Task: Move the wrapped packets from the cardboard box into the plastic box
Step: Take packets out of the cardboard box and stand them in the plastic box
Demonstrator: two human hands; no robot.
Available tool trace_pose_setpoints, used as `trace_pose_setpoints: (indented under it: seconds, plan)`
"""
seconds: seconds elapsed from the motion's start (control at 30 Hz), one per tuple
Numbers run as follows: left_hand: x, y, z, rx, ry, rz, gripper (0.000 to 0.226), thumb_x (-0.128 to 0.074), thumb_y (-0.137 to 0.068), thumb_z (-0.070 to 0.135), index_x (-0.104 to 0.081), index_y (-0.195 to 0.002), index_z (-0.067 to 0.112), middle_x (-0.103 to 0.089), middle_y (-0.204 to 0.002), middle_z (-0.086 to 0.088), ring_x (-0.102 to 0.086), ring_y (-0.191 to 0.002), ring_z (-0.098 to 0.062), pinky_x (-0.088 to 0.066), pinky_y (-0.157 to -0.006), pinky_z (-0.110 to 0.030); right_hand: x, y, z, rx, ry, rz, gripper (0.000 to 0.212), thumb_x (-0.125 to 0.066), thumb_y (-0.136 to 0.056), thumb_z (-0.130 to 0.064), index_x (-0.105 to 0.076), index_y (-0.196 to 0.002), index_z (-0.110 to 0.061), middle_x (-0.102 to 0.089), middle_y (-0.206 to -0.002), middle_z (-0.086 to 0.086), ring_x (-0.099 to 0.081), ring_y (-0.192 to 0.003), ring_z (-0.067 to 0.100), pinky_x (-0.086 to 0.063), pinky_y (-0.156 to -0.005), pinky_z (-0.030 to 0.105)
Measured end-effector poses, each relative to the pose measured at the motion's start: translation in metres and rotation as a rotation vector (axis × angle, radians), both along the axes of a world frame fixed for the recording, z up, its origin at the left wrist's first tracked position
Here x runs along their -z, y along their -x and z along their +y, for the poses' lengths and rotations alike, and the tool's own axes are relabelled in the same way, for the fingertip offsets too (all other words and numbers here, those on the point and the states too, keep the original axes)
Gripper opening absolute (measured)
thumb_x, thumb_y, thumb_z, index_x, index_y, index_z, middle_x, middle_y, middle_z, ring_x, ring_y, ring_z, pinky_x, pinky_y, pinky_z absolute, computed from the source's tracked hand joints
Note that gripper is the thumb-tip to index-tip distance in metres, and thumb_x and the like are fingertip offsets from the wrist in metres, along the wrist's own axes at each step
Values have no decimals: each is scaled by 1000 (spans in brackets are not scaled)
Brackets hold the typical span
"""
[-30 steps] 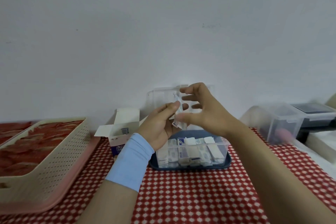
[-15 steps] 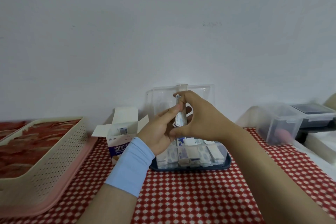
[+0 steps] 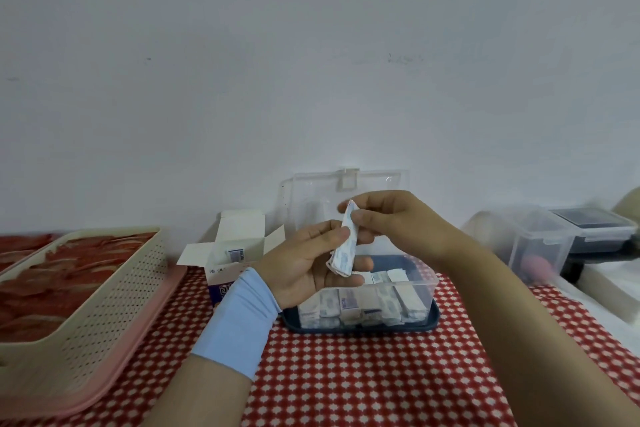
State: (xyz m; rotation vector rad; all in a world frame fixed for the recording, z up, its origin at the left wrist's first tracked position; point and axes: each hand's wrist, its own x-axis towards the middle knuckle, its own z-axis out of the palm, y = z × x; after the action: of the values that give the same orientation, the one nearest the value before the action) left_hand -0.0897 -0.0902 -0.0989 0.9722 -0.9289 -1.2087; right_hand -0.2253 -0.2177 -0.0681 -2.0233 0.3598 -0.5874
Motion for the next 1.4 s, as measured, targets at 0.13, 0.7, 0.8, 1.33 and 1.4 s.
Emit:
trace_pose_setpoints:
  seconds: [0.13,0.7,0.8,1.33,1.4]
  plan:
    - [-1,-1,1,21,-2,-42,36,-56,-85,24,-59,-113,3,-75,-100,-5,-72,-73,-20,-61,-60,-31,-4,8,-7,6,-8,30,12,-64,-96,-16,-75,-96,-14,-76,-93,8,-68,-86,18,-54,-98,45]
    - [-2,3,1,-38,-45,-182,36,-60,-83,28,-60,-109,2,-73,-95,-8,-68,-65,-16,-57,-58,-23,-11,17,-2,72,-32,72,10,-67,-93,-15,-78,-91,-15,-77,-85,1,-73,-75,14,-50,-60,25]
    - [-3,6,2,-73,-49,-230,35,-61,-83,28,-62,-106,2,-74,-96,-7,-68,-66,-17,-57,-58,-23,-11,19,-1,56,-34,100,11,-66,-95,-16,-77,-94,-14,-78,-87,2,-76,-81,17,-49,-57,24]
    - [-13,8,-35,-34,-458,-1344,34,-48,-95,32,-71,-110,12,-67,-118,-9,-60,-111,-29,-45,-98,-41,-18,-4,-45,95,546,674,14,-67,-92,-13,-69,-80,-18,-70,-78,-2,-56,-53,11,-45,-55,19]
    - [-9,12,-38,13,-515,-1366,37,-48,-92,38,-71,-105,12,-66,-116,-8,-59,-105,-26,-43,-96,-39,-12,-11,-42,96,587,721,6,-66,-93,-14,-72,-91,-14,-66,-78,-4,-56,-59,11,-43,-57,17]
